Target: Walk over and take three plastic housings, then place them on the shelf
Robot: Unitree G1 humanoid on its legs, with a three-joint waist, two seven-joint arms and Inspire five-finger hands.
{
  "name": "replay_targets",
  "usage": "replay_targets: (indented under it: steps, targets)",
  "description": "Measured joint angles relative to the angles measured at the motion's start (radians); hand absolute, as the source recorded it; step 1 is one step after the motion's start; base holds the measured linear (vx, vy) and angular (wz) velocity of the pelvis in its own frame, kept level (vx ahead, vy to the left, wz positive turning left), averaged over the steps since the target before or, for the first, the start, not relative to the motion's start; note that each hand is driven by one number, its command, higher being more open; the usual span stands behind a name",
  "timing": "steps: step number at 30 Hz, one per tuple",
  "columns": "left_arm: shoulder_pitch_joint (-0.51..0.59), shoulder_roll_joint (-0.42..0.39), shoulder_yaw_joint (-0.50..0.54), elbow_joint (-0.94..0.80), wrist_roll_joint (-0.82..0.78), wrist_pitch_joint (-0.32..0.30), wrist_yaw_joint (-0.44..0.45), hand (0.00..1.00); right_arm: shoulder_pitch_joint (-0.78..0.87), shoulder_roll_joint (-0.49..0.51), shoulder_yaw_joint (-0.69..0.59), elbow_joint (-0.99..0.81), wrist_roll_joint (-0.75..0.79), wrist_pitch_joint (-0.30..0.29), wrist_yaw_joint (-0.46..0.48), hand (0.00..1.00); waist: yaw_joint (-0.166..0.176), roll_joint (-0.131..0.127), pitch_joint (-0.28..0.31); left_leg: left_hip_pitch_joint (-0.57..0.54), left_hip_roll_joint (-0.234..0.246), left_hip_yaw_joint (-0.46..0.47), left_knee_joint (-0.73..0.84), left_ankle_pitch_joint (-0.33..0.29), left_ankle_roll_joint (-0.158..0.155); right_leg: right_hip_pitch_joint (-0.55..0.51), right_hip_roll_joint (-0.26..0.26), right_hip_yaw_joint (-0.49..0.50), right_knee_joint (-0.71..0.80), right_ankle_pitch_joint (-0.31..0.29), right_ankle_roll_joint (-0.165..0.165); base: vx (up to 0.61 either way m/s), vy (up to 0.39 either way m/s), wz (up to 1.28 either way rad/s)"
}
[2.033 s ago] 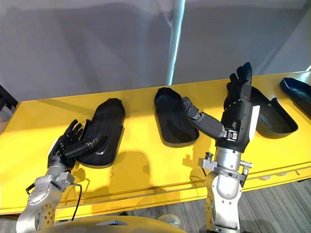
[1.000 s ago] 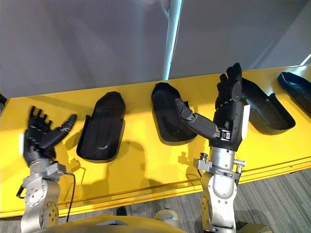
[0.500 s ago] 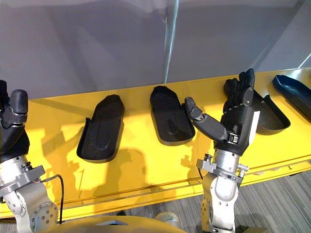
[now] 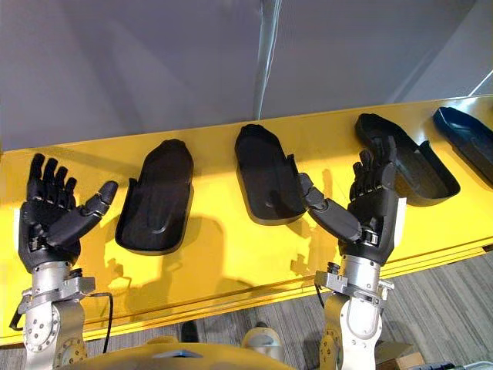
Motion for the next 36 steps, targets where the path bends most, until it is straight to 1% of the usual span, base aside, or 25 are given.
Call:
replay_targets:
  steps: [3, 6, 8, 9, 10, 11, 13, 14, 15, 16, 18, 19, 20, 23, 24, 26, 28, 30, 32, 36]
  targets:
    - [0.007, 0.008, 0.029, 0.000, 0.055, 0.000, 0.010, 1.00, 0.003, 0.000, 0.000, 0.000, 0.000, 0.000, 0.000, 1.00, 0.001, 0.000, 0.000, -0.006, 0.000, -0.001, 0.020, -0.003, -0.003, 0.003, -0.002, 0.000, 0.002, 0.002, 0.003, 0.07, 0.025, 0.05]
    - [0.008, 0.027, 0.040, -0.002, 0.056, 0.000, 0.016, 1.00, 0.003, 0.000, -0.001, 0.000, 0.000, 0.000, 0.000, 1.00, 0.002, 0.003, -0.001, -0.006, -0.006, -0.014, 0.033, -0.003, -0.003, 0.016, -0.007, -0.001, 0.005, 0.002, 0.003, 0.05, 0.029, 0.19]
    - [0.015, 0.028, 0.052, -0.003, 0.054, 0.003, 0.003, 1.00, 0.001, 0.000, -0.001, 0.000, 0.000, 0.001, 0.001, 1.00, 0.006, 0.007, 0.001, -0.007, -0.006, -0.021, 0.033, -0.004, -0.004, 0.015, -0.008, -0.001, 0.012, 0.002, 0.003, 0.01, 0.024, 0.14]
    - [0.022, 0.028, 0.062, -0.003, 0.045, 0.010, -0.024, 1.00, 0.001, 0.000, -0.001, 0.000, -0.001, 0.004, 0.001, 1.00, 0.009, 0.010, 0.003, -0.006, -0.006, -0.024, 0.033, -0.005, -0.006, 0.015, -0.008, 0.000, 0.016, 0.002, 0.003, -0.02, 0.014, 0.07]
    - [0.037, 0.030, 0.071, -0.006, 0.002, 0.024, -0.076, 1.00, 0.001, 0.000, -0.001, 0.000, 0.000, 0.010, -0.001, 1.00, 0.012, 0.012, 0.004, -0.008, -0.006, -0.024, 0.032, -0.012, -0.015, 0.015, -0.009, 0.000, 0.016, 0.002, 0.003, -0.03, 0.017, 0.05]
    - [0.046, 0.030, 0.071, -0.010, -0.014, 0.030, -0.100, 1.00, 0.001, 0.000, -0.001, 0.000, -0.001, 0.013, -0.002, 1.00, 0.013, 0.012, 0.004, -0.012, -0.006, -0.024, 0.034, -0.015, -0.015, 0.014, -0.009, 0.000, 0.016, 0.002, 0.003, -0.04, 0.015, 0.04]
    - [0.083, 0.030, 0.061, -0.027, -0.082, 0.056, -0.192, 1.00, 0.002, -0.004, -0.001, 0.000, -0.001, 0.016, -0.006, 1.00, 0.016, 0.018, 0.010, -0.018, -0.007, -0.023, 0.039, -0.027, -0.005, 0.012, -0.010, 0.001, 0.015, 0.001, 0.003, -0.04, 0.016, 0.02]
    - [0.097, 0.030, 0.054, -0.030, -0.113, 0.069, -0.238, 1.00, 0.001, -0.012, -0.001, 0.000, -0.002, 0.017, -0.007, 1.00, 0.016, 0.025, 0.015, -0.021, -0.007, -0.022, 0.042, -0.030, -0.002, 0.011, -0.010, 0.001, 0.015, 0.001, 0.003, -0.03, 0.016, 0.00]
    - [0.099, 0.031, 0.050, -0.030, -0.125, 0.075, -0.257, 1.00, 0.000, -0.019, -0.001, 0.000, -0.002, 0.017, -0.010, 1.00, 0.016, 0.028, 0.017, -0.027, -0.007, -0.021, 0.046, -0.031, -0.001, 0.007, -0.011, 0.001, 0.015, 0.001, 0.003, -0.03, 0.016, 0.01]
    - [0.098, 0.033, 0.046, -0.030, -0.163, 0.084, -0.295, 1.00, -0.007, -0.033, -0.002, 0.000, -0.008, 0.020, -0.019, 1.00, 0.017, 0.034, 0.022, -0.042, -0.007, -0.016, 0.051, -0.031, -0.001, -0.006, -0.012, 0.001, 0.015, 0.001, 0.003, -0.03, 0.010, 0.06]
    - [0.095, 0.040, 0.035, -0.030, -0.209, 0.086, -0.345, 1.00, -0.022, -0.062, -0.004, 0.000, -0.013, 0.022, -0.037, 1.00, 0.013, 0.043, 0.034, -0.069, -0.003, -0.004, 0.063, -0.031, -0.001, -0.023, -0.014, 0.000, 0.016, 0.001, 0.003, -0.02, 0.004, 0.10]
    - [0.094, 0.051, 0.019, -0.030, -0.251, 0.088, -0.379, 1.00, -0.032, -0.077, -0.014, 0.000, -0.019, 0.024, -0.052, 1.00, 0.012, 0.050, 0.050, -0.072, -0.002, -0.002, 0.072, -0.029, -0.003, -0.023, -0.014, 0.000, 0.016, 0.001, 0.003, -0.01, 0.004, 0.05]
    - [0.095, 0.064, 0.001, -0.030, -0.279, 0.094, -0.409, 1.00, -0.038, -0.091, -0.023, 0.000, -0.020, 0.028, -0.063, 1.00, 0.012, 0.056, 0.054, -0.076, -0.001, -0.002, 0.079, -0.029, -0.004, -0.023, -0.014, 0.000, 0.016, 0.001, 0.003, 0.00, 0.000, 0.00]
    - [0.093, 0.090, -0.029, -0.030, -0.320, 0.108, -0.455, 1.00, -0.063, -0.101, -0.044, 0.000, -0.022, 0.029, -0.084, 1.00, 0.003, 0.061, 0.056, -0.090, 0.000, 0.001, 0.104, -0.032, -0.003, -0.032, -0.015, 0.002, 0.021, 0.001, 0.003, 0.00, 0.000, 0.00]
    - [0.092, 0.096, -0.034, -0.030, -0.323, 0.108, -0.456, 1.00, -0.071, -0.103, -0.048, 0.000, -0.022, 0.029, -0.087, 1.00, 0.003, 0.060, 0.057, -0.101, 0.002, 0.005, 0.121, -0.038, -0.002, -0.041, -0.015, 0.006, 0.026, 0.001, 0.003, 0.00, 0.024, -0.12]
    - [0.081, 0.112, -0.035, -0.029, -0.325, 0.107, -0.451, 1.00, -0.111, -0.125, -0.061, 0.000, -0.031, 0.029, -0.094, 1.00, 0.004, 0.063, 0.084, -0.143, 0.016, 0.011, 0.210, -0.071, -0.002, -0.069, -0.004, 0.035, 0.051, 0.000, 0.002, -0.03, 0.018, -0.22]
    - [0.055, 0.116, -0.035, -0.026, -0.324, 0.103, -0.420, 1.00, -0.165, -0.190, -0.073, 0.000, -0.031, 0.029, -0.091, 1.00, 0.005, 0.074, 0.137, -0.187, 0.037, 0.015, 0.320, -0.120, -0.001, -0.087, 0.010, 0.069, 0.076, -0.006, -0.006, -0.11, 0.025, -0.31]
    - [0.044, 0.116, -0.031, -0.026, -0.325, 0.094, -0.411, 1.00, -0.194, -0.217, -0.073, 0.000, -0.031, 0.029, -0.087, 1.00, 0.008, 0.076, 0.147, -0.217, 0.045, 0.033, 0.349, -0.133, 0.002, -0.116, 0.014, 0.095, 0.076, -0.006, -0.006, -0.13, 0.024, -0.28]
    - [0.039, 0.117, -0.032, -0.026, -0.326, 0.075, -0.411, 1.00, -0.208, -0.218, -0.073, 0.000, -0.052, 0.028, -0.084, 1.00, 0.005, 0.076, 0.164, -0.232, 0.045, 0.041, 0.362, -0.138, 0.005, -0.128, 0.014, 0.114, 0.076, -0.014, -0.009, -0.11, 0.016, -0.17]
    - [0.036, 0.117, -0.034, -0.025, -0.342, 0.069, -0.394, 1.00, -0.194, -0.217, -0.071, 0.000, -0.052, 0.029, -0.081, 1.00, 0.001, 0.082, 0.185, -0.245, 0.049, 0.057, 0.380, -0.145, 0.002, -0.144, 0.016, 0.136, 0.080, -0.014, -0.006, -0.10, 0.009, -0.12]
